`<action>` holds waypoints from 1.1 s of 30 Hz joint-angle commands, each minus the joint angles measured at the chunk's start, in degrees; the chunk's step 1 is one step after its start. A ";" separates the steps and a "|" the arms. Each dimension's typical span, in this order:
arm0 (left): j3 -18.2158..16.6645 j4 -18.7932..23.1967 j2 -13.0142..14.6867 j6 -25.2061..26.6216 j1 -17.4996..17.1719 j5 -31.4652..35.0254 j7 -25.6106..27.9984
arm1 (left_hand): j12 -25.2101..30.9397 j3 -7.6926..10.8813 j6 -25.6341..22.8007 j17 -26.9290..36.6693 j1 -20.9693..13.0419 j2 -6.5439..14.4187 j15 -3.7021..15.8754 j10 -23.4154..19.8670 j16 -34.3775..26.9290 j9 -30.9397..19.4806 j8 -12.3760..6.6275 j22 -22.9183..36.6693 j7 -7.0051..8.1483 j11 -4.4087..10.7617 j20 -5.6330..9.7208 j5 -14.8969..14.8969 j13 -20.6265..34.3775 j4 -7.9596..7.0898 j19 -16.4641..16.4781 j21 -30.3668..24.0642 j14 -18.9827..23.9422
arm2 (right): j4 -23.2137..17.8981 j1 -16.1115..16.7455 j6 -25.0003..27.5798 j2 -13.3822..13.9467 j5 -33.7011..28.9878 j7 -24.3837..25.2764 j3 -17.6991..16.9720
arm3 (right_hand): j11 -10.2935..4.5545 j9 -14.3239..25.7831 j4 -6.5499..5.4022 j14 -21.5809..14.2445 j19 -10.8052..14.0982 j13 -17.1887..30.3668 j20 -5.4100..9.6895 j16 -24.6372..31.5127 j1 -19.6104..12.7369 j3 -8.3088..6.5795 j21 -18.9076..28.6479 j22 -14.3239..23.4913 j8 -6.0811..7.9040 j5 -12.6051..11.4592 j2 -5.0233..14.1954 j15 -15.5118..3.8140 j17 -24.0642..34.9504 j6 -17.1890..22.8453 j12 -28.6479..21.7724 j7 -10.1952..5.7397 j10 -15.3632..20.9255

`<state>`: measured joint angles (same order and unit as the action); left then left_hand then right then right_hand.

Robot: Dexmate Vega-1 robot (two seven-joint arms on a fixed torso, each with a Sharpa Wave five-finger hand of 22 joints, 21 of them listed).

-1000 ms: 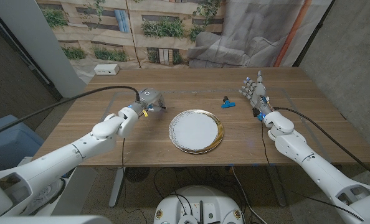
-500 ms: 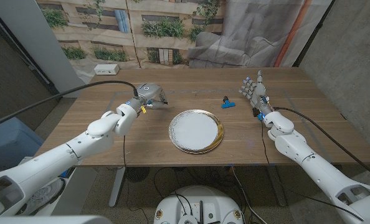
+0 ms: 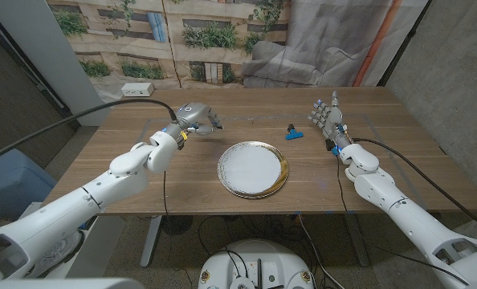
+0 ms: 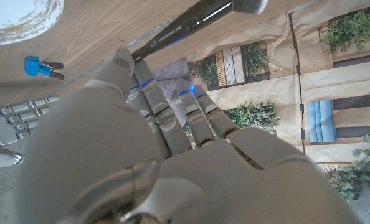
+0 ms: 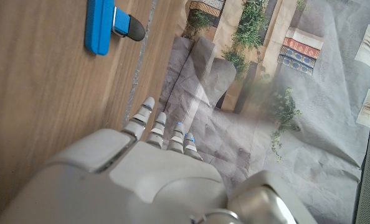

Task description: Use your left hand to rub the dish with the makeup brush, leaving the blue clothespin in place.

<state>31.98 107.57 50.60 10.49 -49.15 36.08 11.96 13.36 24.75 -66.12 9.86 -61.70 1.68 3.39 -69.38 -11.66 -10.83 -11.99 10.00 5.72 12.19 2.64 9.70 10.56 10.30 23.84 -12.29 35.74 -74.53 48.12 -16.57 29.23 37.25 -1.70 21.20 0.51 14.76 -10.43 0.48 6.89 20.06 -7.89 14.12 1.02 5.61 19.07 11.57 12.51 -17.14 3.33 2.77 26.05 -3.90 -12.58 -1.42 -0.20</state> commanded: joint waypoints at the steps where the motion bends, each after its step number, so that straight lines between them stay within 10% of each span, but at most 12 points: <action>1: -3.44 2.94 -2.49 -0.40 -3.21 -8.18 1.97 | -0.14 -0.32 -0.11 0.09 -0.59 0.01 9.41 -1.65 0.22 -0.07 0.13 0.18 -0.36 0.81 1.62 0.44 0.26 0.01 0.73 0.03 0.81 | -0.01 0.01 0.00 0.01 0.00 0.00 -0.01 | 0.23 0.14 -0.43 -0.02 -0.07 0.21 -0.26 0.10 0.22 0.17 0.35 0.32 0.25 -0.37 6.11 0.59 0.11 -0.53 -0.35 -0.03 -0.29; 33: -6.57 5.52 -10.12 -2.21 -10.77 -29.78 6.91 | -0.49 -1.34 -0.93 0.07 -1.30 -0.13 9.36 -2.16 0.49 -0.15 0.15 0.23 -0.04 0.80 1.50 0.42 0.30 -0.06 1.38 -0.08 1.31 | 0.07 -0.04 -0.03 -0.02 -0.01 -0.02 0.01 | 0.21 0.13 -0.44 0.03 -0.06 0.21 -0.29 0.09 0.23 0.18 0.35 0.32 0.23 -0.37 6.10 0.51 0.11 -0.57 -0.36 0.01 -0.27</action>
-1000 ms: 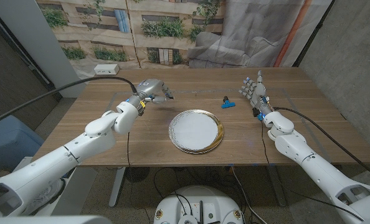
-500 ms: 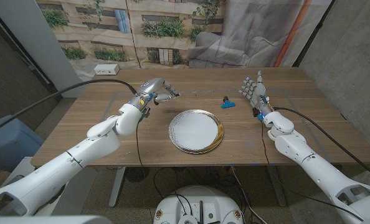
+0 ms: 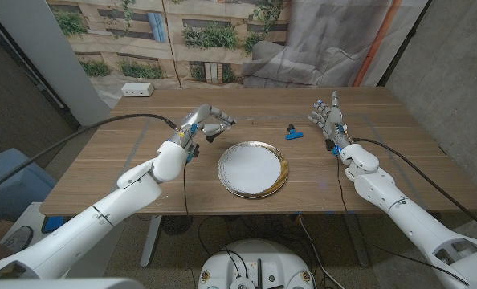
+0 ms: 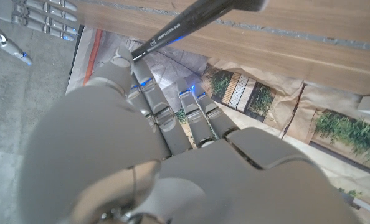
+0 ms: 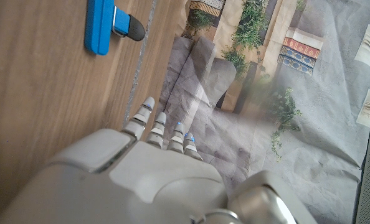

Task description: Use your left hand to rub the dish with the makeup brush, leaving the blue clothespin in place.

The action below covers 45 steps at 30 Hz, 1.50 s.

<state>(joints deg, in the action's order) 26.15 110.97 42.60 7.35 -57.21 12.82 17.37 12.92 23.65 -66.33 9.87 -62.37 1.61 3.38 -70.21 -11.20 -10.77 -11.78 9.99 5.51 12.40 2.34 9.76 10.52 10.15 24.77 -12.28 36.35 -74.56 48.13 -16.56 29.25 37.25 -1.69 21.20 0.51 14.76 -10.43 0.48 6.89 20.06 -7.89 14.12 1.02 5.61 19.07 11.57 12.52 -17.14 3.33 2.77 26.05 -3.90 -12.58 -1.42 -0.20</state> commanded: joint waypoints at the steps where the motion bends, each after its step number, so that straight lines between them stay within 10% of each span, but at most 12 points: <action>1: -0.89 2.58 -2.30 1.64 -2.92 -7.25 1.42 | -0.05 -0.29 -0.71 0.06 -0.65 -0.08 9.36 -1.35 0.03 -0.22 -0.04 0.23 0.15 0.60 1.81 0.35 0.35 0.09 0.45 -0.07 0.71 | 0.11 -0.04 -0.05 -0.03 -0.02 -0.03 0.01 | 0.22 0.14 -0.44 0.02 -0.04 0.21 -0.26 0.09 0.23 0.18 0.36 0.32 0.23 -0.37 6.10 0.47 0.11 -0.56 -0.38 0.03 -0.24; 45: 1.18 -2.99 -5.12 -9.49 -3.93 -28.17 -6.02 | -0.74 -2.01 -0.36 -0.13 -1.10 -0.15 9.36 -1.67 0.93 -0.37 0.39 0.44 1.17 0.65 1.89 0.33 0.36 -0.21 0.94 -0.11 -0.47 | 0.16 -0.05 -0.07 0.04 0.10 -0.37 0.02 | 0.16 0.13 -0.43 0.03 -0.08 0.21 -0.25 0.09 0.22 0.18 0.35 0.32 0.27 -0.39 6.11 0.52 0.10 -0.47 -0.36 -0.01 -0.29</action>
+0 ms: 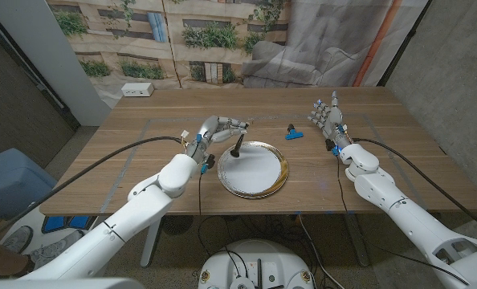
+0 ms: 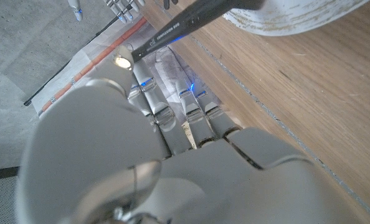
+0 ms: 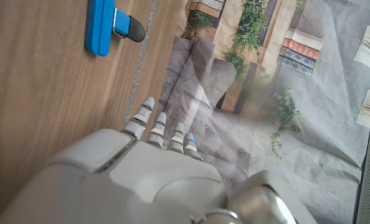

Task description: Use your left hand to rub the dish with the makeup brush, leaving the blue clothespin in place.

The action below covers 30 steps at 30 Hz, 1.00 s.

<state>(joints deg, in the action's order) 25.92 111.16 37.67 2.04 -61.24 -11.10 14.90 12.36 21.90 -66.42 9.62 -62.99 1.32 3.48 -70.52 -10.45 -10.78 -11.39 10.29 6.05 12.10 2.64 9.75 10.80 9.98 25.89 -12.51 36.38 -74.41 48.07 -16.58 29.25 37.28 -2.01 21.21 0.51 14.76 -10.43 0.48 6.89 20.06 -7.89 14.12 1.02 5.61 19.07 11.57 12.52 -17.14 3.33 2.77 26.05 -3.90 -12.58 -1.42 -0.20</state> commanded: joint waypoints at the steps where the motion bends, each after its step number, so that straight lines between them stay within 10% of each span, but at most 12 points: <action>1: 1.62 -3.52 -0.40 -4.32 0.23 -4.49 -3.70 | -0.20 -0.29 -0.28 0.12 -0.48 0.15 9.24 -1.37 0.21 -0.36 0.00 0.15 0.65 0.94 1.61 0.34 0.08 -0.05 -0.21 0.12 -0.58 | 0.01 0.01 -0.05 0.03 0.07 -0.06 0.00 | 0.20 0.13 -0.43 0.03 -0.09 0.21 -0.23 0.09 0.22 0.18 0.35 0.33 0.28 -0.39 6.11 0.50 0.10 -0.44 -0.38 0.04 -0.25; 30: 6.61 -15.26 -5.37 -16.50 4.73 -4.20 -9.15 | -0.56 -0.98 -0.03 0.22 -0.42 0.72 9.23 -1.13 0.12 -0.40 0.11 0.20 0.98 0.93 1.67 0.34 0.08 -0.34 -0.92 0.39 -1.18 | 0.07 -0.01 -0.09 0.01 0.07 -0.08 0.01 | 0.20 0.13 -0.43 0.02 -0.10 0.21 -0.27 0.10 0.23 0.18 0.34 0.33 0.27 -0.39 6.11 0.49 0.09 -0.48 -0.35 0.06 -0.32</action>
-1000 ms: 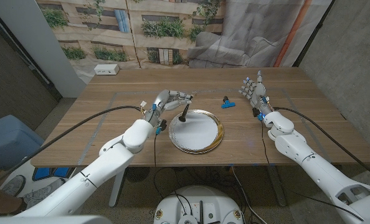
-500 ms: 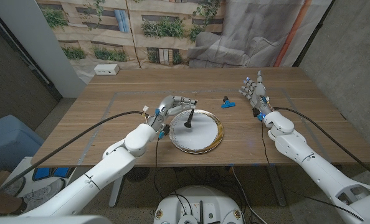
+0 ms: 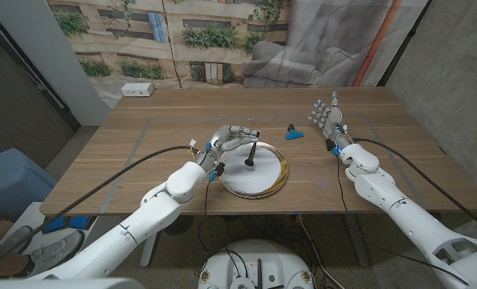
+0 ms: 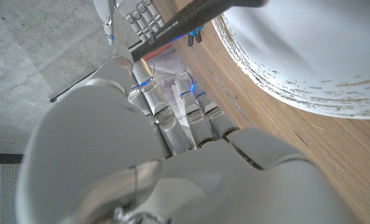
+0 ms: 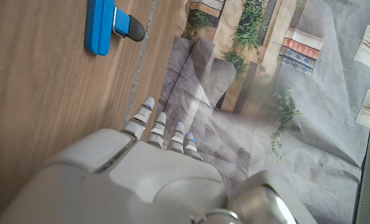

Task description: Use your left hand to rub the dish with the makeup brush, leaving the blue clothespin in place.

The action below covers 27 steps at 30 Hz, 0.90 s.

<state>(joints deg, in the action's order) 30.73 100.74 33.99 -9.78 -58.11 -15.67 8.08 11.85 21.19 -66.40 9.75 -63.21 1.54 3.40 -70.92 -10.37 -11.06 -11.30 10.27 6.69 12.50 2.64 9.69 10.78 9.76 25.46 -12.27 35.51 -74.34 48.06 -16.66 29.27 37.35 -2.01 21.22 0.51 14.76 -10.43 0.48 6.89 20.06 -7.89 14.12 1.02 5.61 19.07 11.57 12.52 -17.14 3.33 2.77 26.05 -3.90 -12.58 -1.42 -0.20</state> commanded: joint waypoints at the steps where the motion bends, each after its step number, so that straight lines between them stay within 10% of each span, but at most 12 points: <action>1: 1.92 -5.08 -1.81 -4.84 1.67 0.51 -2.36 | -0.06 -0.29 -0.05 0.09 -0.20 0.52 9.32 -0.72 0.02 -0.12 0.02 0.21 0.40 0.54 1.73 0.39 0.10 -0.12 -0.54 0.17 -0.31 | 0.01 -0.01 0.00 -0.01 -0.01 -0.08 0.00 | 0.20 0.13 -0.44 0.01 -0.07 0.22 -0.25 0.10 0.23 0.18 0.35 0.33 0.26 -0.39 6.11 0.49 0.09 -0.50 -0.36 0.11 -0.32; 27: 3.13 -8.87 -3.06 -6.10 2.12 1.81 -2.43 | -0.29 -0.98 0.22 0.11 -0.29 0.88 9.40 -0.48 0.03 -0.12 0.06 0.21 0.65 0.53 1.69 0.38 0.12 -0.11 -1.26 0.37 -0.84 | 0.05 -0.02 -0.02 -0.02 0.00 -0.11 0.00 | 0.22 0.13 -0.44 0.00 -0.09 0.23 -0.27 0.11 0.23 0.18 0.35 0.33 0.26 -0.39 6.11 0.56 0.09 -0.51 -0.39 0.04 -0.25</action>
<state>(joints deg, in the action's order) 33.47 93.27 31.39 -15.31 -56.24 -14.46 5.46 11.63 20.49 -66.11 9.74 -63.36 1.68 3.19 -70.92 -10.37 -11.03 -11.30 10.26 6.97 12.50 2.64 9.69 10.80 9.66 24.23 -12.05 34.88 -74.32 48.04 -16.68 29.25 37.33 -2.06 21.22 0.51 14.76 -10.43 0.48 6.89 20.07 -7.89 14.12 1.02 5.61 19.07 11.57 12.52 -17.14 3.33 2.77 26.05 -3.90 -12.58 -1.42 -0.20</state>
